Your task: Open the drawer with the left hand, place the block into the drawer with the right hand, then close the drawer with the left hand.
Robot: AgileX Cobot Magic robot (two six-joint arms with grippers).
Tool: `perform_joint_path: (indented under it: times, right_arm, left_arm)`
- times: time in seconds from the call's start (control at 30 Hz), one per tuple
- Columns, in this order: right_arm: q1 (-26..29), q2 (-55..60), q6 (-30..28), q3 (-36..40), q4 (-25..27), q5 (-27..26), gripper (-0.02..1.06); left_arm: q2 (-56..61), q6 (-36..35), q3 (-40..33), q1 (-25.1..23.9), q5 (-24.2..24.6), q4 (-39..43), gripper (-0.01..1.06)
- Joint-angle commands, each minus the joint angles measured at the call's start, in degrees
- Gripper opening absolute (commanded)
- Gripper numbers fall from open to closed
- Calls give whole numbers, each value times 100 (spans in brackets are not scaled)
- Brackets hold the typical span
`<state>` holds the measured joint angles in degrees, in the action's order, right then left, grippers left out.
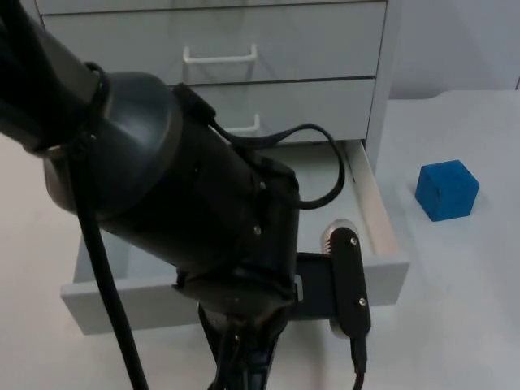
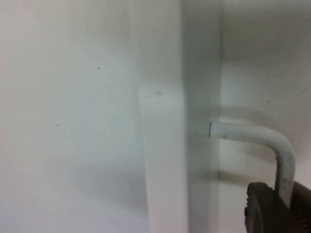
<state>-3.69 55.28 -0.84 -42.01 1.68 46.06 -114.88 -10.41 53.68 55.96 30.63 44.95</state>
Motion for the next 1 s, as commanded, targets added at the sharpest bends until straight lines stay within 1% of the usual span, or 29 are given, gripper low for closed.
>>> perform_joint_path:
  times: [0.0, 0.23, 0.3, 0.37, 0.4, 0.47, 0.53, 0.57, 0.6, 0.63, 0.83, 0.93, 0.97]
  right_arm:
    - [-1, -17, -4, -31, -4, -47, 105]
    - [-1, -17, -4, -31, -4, -47, 105]
    - [-1, -17, -4, -31, -4, -47, 105]
    - [-1, -17, -4, -31, -4, -47, 105]
    - [-1, -17, -4, -31, -4, -47, 105]
    - [-1, -17, -4, -31, -4, -47, 105]
    - [-1, -17, -4, -31, -4, -47, 105]
    - [-1, -17, -4, -31, -4, -47, 105]
    - [-1, -17, -4, -31, -4, -47, 105]
    - [-1, -17, -4, -31, -4, -47, 105]
    - [-1, -17, -4, -31, -4, -47, 105]
    - [-1, -17, -4, -31, -4, -47, 105]
    - [-1, -17, -4, -31, -4, -47, 105]
  left_arm:
    - [87, 7, -28, 129, -195, -256, 0]
    - [87, 123, -28, 129, -116, -218, 1]
    - [87, 153, -28, 129, -116, -218, 15]
    - [101, 153, -28, 129, -85, -218, 35]
    - [101, 153, -28, 129, -85, -218, 35]
    - [151, 153, -28, 129, -12, -218, 58]
    - [252, 153, -28, 129, 85, -218, 75]
    - [252, 153, -28, 129, 85, -218, 75]
    - [335, 166, -28, 129, 141, -218, 80]
    - [420, 186, -28, 129, 188, -218, 83]
    - [1110, 266, -28, 129, 482, -312, 83]
    - [1369, 274, -28, 129, 509, -436, 83]
    - [1545, 343, -28, 129, 498, -601, 83]
